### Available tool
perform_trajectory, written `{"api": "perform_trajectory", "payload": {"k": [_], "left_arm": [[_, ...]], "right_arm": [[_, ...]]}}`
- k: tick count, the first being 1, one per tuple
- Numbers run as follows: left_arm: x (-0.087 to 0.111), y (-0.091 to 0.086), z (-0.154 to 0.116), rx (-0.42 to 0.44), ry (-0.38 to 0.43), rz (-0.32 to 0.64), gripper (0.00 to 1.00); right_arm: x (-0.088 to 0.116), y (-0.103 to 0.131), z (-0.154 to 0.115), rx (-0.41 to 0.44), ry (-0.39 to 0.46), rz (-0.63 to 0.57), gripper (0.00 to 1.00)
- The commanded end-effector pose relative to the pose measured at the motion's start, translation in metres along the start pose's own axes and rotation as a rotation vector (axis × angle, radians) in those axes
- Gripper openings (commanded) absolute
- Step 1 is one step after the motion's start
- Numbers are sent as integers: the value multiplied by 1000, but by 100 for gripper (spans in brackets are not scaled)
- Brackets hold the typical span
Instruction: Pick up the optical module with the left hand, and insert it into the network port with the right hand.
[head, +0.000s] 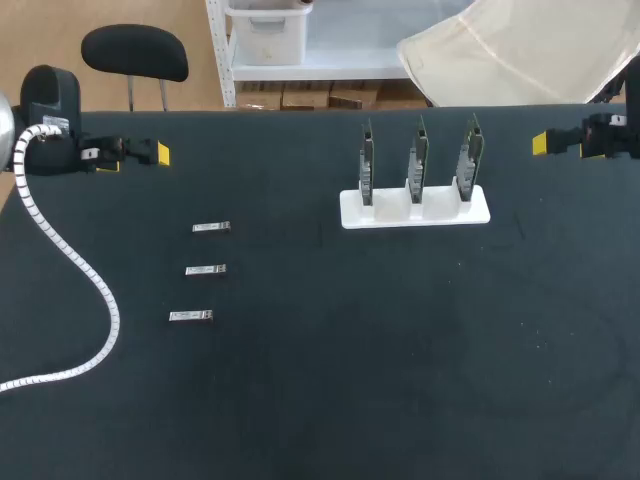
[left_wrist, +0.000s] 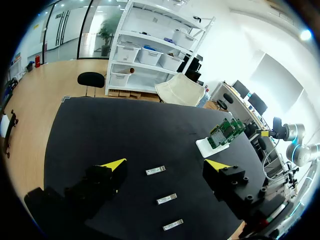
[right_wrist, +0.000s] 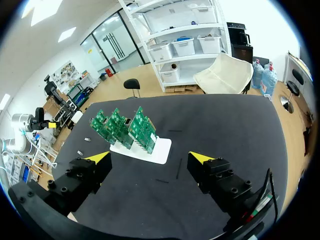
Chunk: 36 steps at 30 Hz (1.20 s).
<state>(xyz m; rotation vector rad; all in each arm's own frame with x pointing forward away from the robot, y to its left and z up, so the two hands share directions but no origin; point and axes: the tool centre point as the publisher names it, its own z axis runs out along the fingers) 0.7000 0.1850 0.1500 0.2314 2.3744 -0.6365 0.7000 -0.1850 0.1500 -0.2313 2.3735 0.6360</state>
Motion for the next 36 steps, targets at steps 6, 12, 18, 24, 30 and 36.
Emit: {"api": "perform_trajectory", "payload": {"k": [6,12,18,24,30,36], "left_arm": [[-1,1,1,2,18,54,100],[-6,9,6,1,66,216,100],[1,15,15,43,202,490,100],[10,16,15,91,283,717,100],[10,20,17,55,270,787,100],[5,19,13,92,228,711,100]], "right_arm": [[0,0,0,0,0,0,100],[0,0,0,0,0,0,100],[0,0,0,0,0,0,100],[0,0,0,0,0,0,100],[0,0,0,0,0,0,100],[0,0,0,0,0,0,100]]}}
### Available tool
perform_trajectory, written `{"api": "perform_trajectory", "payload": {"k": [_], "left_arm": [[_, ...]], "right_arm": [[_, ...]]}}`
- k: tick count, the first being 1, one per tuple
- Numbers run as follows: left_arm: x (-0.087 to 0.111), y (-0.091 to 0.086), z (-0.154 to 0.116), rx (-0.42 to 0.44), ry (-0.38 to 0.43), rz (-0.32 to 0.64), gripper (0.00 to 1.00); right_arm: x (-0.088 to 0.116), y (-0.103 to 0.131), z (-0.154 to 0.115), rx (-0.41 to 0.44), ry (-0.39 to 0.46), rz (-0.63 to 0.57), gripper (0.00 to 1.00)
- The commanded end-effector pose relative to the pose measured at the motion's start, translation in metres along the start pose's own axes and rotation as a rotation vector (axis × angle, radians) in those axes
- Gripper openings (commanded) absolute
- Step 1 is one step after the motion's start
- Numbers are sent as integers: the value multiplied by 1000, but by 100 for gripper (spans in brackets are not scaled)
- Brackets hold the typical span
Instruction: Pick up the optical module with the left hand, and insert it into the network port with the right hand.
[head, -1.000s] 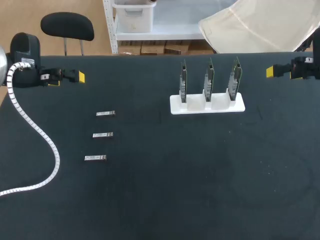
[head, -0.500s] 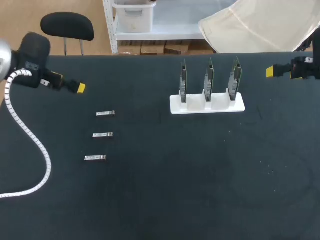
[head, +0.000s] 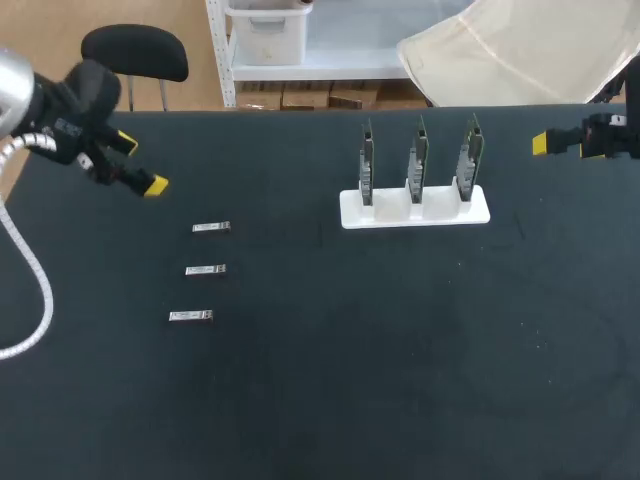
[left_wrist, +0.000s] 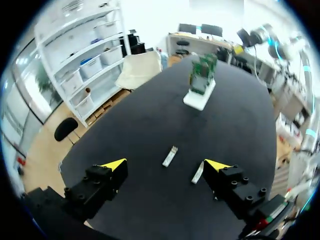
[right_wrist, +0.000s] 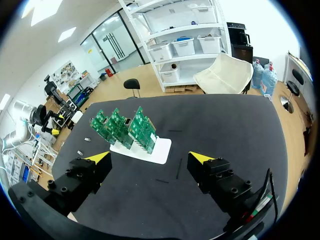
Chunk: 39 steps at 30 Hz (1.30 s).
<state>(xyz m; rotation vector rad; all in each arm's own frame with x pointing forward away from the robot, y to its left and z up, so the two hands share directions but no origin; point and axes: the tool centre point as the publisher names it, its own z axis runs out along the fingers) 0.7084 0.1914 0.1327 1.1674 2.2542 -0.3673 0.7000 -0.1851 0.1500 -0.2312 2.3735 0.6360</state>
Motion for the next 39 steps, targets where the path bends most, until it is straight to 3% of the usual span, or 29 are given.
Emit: {"api": "perform_trajectory", "payload": {"k": [1,16,17,22,29,39], "left_arm": [[3,3,0,10,-9,5,100],[3,3,0,10,-9,5,100],[3,3,-1,-1,-16,29,100],[-9,0,4,-39,111,305,100],[-11,-7,31,78,275,541,100],[1,0,63,155,400,627,100]], "right_arm": [[0,0,0,0,0,0,100],[0,0,0,0,0,0,100],[0,0,0,0,0,0,100],[0,0,0,0,0,0,100],[0,0,0,0,0,0,100],[0,0,0,0,0,0,100]]}}
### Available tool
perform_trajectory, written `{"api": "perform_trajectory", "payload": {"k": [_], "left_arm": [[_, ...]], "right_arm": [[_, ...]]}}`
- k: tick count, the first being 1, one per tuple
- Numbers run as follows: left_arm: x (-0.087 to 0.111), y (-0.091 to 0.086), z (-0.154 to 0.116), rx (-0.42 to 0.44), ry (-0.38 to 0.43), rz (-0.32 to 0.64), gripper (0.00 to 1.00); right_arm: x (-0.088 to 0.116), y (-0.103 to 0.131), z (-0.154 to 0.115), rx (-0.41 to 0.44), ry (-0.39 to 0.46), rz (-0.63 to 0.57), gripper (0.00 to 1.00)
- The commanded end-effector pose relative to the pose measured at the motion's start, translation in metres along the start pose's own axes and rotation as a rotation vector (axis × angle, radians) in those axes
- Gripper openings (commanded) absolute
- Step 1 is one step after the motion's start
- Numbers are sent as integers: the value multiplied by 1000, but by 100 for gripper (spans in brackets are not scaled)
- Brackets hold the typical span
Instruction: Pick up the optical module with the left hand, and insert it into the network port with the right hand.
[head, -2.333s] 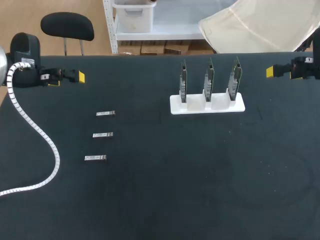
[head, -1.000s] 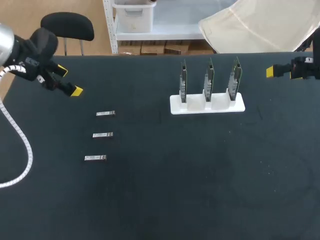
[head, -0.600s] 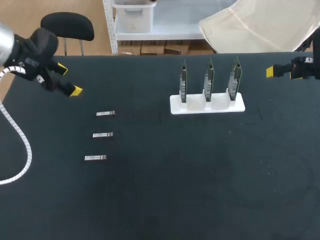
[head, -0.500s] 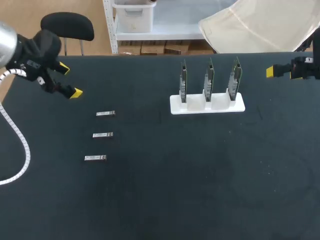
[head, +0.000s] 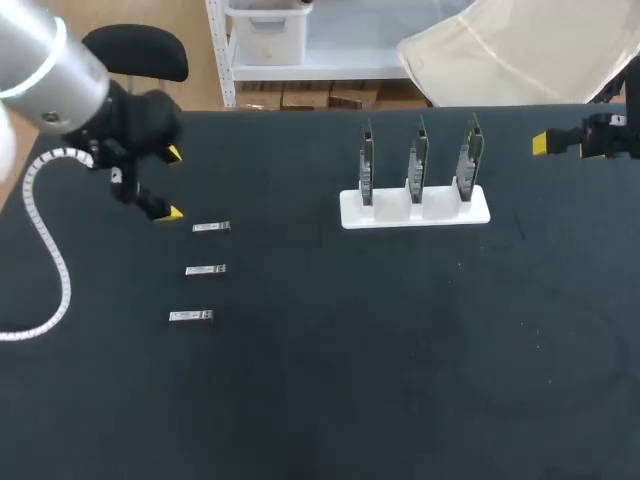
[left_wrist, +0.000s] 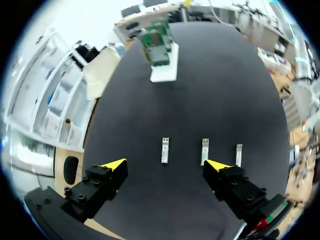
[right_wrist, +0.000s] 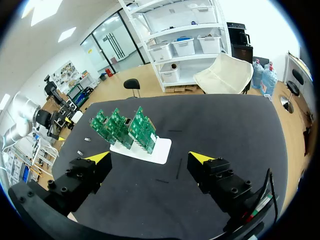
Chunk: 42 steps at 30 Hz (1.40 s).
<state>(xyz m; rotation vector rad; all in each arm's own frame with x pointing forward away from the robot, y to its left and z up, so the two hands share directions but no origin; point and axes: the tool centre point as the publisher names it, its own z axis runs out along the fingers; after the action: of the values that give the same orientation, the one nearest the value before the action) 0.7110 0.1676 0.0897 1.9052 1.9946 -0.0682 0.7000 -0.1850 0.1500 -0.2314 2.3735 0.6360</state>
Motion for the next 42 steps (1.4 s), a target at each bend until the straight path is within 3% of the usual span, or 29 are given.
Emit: {"api": "perform_trajectory", "payload": {"k": [1,19,30,42], "left_arm": [[-2,17,16,124,131,61,100],[13,-1,59,209,200,20,100],[18,-8,70,201,245,-18,100],[21,-7,80,184,242,-95,100]], "right_arm": [[0,0,0,0,0,0,100],[0,0,0,0,0,0,100],[0,0,0,0,0,0,100],[0,0,0,0,0,0,100]]}}
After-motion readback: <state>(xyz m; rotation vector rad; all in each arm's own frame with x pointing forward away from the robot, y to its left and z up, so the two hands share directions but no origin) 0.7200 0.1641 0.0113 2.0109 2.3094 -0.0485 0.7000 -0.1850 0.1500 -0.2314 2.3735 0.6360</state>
